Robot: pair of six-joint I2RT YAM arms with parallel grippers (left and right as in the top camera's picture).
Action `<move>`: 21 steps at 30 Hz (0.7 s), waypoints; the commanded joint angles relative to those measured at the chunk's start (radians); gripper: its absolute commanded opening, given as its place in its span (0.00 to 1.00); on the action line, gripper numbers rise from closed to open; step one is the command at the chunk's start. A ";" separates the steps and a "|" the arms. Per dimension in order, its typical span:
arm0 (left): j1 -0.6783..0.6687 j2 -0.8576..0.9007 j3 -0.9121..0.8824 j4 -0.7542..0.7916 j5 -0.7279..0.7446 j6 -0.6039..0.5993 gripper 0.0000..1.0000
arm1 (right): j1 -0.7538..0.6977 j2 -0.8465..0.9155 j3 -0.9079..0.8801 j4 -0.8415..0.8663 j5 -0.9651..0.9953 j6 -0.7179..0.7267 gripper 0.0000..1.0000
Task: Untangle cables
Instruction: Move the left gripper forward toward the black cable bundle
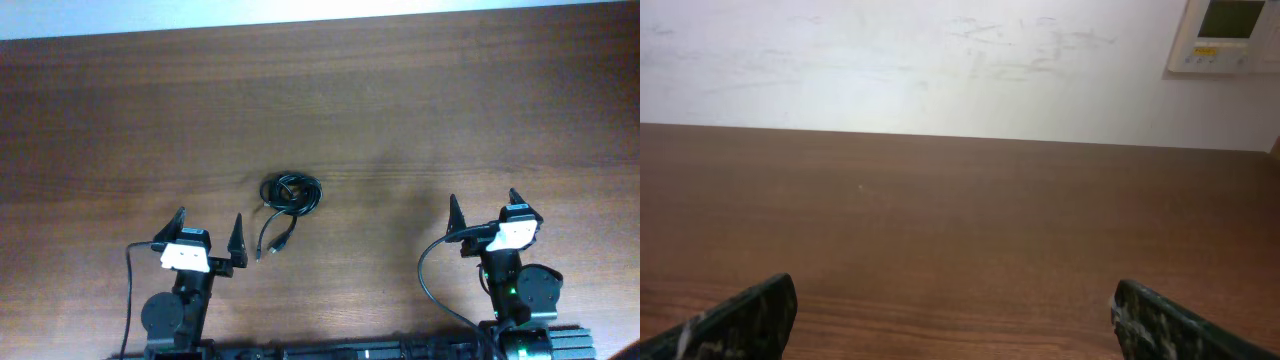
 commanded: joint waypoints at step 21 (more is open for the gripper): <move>-0.004 0.286 0.490 -0.405 0.067 -0.007 0.99 | -0.006 -0.008 -0.005 -0.006 0.005 0.007 0.99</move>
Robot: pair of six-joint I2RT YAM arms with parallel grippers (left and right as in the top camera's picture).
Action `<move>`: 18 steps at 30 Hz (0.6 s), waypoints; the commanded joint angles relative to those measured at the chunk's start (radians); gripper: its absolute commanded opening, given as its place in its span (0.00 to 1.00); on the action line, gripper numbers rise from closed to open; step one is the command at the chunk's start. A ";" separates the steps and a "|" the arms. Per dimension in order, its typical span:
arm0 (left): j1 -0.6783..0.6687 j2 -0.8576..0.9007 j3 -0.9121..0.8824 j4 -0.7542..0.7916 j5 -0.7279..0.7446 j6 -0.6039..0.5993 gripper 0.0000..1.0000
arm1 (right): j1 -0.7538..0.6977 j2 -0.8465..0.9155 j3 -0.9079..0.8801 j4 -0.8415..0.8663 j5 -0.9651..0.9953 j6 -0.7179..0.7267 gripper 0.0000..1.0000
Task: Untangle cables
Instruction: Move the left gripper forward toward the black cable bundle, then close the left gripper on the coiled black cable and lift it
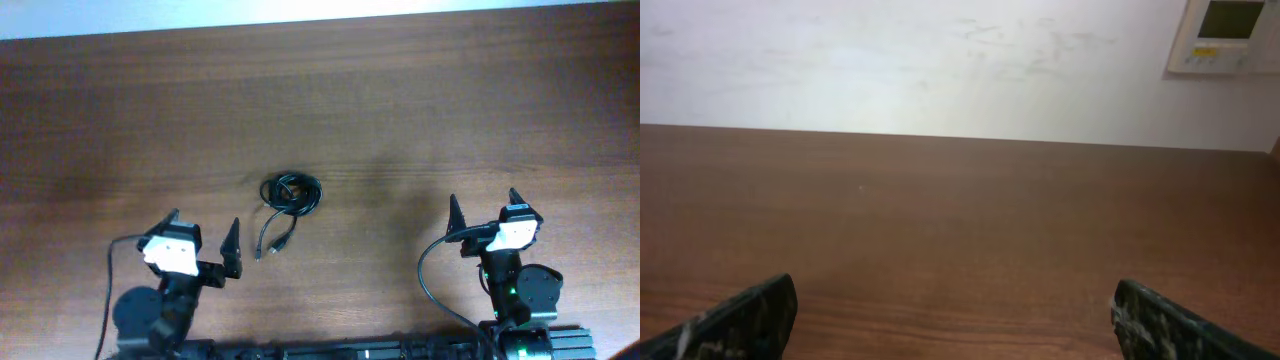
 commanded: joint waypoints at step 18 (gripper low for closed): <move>-0.269 1.133 0.575 -0.258 0.044 -0.006 0.99 | -0.006 -0.008 -0.005 -0.007 0.005 0.007 0.99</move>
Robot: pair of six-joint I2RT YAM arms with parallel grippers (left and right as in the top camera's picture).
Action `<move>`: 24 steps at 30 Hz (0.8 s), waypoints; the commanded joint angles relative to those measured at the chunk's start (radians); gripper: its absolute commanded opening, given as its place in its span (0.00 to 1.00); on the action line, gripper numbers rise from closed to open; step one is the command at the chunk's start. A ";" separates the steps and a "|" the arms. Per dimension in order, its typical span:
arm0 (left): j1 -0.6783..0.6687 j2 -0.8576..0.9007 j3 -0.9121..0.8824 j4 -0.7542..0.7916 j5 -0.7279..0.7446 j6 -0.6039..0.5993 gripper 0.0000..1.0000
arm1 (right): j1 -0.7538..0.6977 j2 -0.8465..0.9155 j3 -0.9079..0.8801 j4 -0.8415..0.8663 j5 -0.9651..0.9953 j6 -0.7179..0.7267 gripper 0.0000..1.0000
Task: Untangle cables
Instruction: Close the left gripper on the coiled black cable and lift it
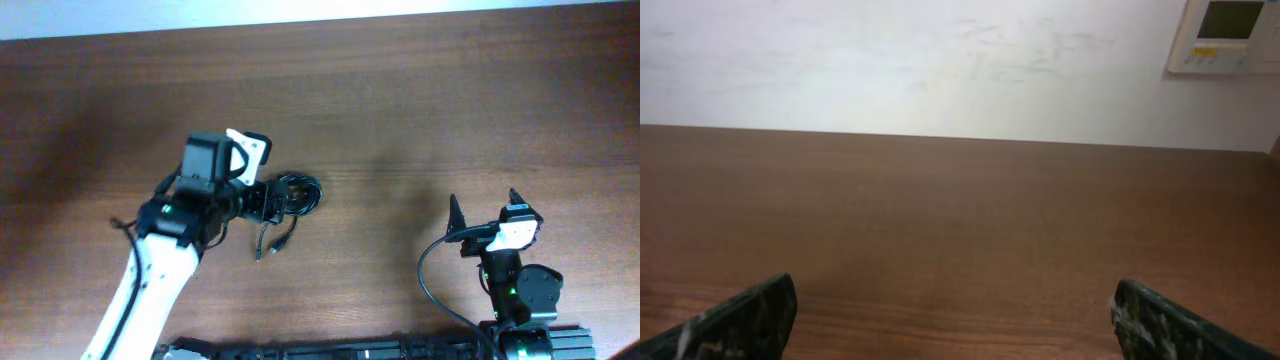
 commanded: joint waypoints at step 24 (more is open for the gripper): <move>0.021 0.218 0.021 0.046 -0.309 -0.777 0.00 | -0.006 -0.006 -0.005 -0.007 0.005 0.007 0.99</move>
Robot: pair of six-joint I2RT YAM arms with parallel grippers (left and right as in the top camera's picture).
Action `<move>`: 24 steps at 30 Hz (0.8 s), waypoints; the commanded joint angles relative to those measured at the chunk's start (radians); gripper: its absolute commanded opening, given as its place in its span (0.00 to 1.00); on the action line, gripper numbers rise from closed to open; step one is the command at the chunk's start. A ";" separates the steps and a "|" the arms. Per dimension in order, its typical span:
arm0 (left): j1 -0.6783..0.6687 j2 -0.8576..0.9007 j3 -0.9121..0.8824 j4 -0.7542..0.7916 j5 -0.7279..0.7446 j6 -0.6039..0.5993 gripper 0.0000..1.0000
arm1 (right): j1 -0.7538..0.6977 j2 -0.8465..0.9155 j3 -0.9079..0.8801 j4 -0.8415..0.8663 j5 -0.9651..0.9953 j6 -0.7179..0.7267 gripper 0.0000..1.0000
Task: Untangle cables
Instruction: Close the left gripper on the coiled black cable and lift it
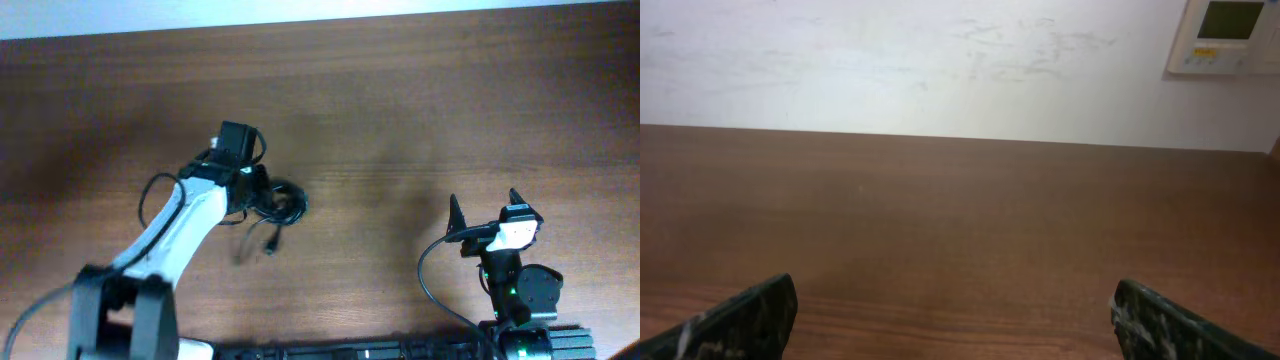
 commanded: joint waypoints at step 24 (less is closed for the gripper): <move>-0.153 -0.037 0.011 0.008 0.072 -0.037 0.69 | -0.006 -0.006 -0.005 -0.007 0.005 0.008 0.99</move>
